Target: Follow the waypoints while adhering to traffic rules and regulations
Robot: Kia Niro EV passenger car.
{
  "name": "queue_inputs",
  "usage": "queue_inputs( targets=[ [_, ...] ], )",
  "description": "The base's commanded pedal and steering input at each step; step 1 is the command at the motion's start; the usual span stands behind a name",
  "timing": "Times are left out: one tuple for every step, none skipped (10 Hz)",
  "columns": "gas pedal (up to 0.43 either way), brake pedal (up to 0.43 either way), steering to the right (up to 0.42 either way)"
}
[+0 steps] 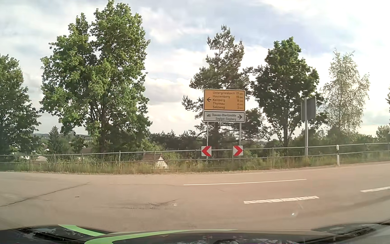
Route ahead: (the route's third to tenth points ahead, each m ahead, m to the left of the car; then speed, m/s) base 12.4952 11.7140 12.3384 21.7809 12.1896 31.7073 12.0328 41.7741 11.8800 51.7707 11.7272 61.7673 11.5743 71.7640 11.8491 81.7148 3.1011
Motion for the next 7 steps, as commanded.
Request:
queue_inputs(
  targets=[
    [0.0,0.268,-0.146],
    [0.0,0.268,-0.146],
    [0.0,0.262,-0.146],
    [0.0,0.25,-0.146],
    [0.0,0.25,-0.146],
    [0.0,0.244,-0.148],
    [0.0,0.25,-0.148]
  ],
)
